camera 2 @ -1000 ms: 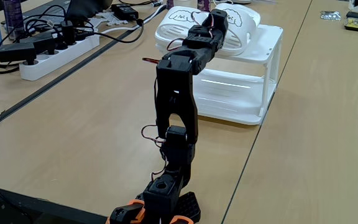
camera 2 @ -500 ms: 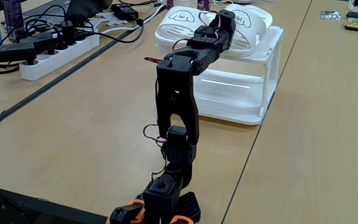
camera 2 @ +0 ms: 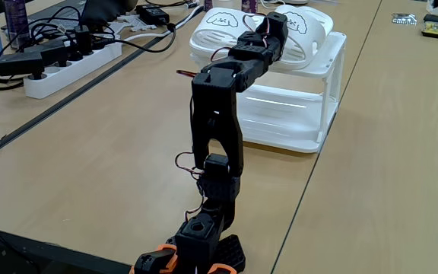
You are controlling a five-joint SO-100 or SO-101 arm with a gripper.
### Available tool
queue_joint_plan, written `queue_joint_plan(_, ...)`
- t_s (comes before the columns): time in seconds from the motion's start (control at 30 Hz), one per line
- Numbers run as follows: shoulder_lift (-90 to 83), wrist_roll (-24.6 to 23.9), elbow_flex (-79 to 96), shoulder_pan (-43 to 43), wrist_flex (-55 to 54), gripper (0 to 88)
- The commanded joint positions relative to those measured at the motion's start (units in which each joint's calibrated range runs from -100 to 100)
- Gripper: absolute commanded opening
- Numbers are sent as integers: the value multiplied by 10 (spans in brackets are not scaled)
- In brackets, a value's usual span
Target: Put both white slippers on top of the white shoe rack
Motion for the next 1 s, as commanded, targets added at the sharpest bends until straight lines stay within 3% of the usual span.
queue_joint_plan(0.0,-2,4,-60,-5,0,7)
queue_joint_plan(0.97,51,4,-111,-23,0,7)
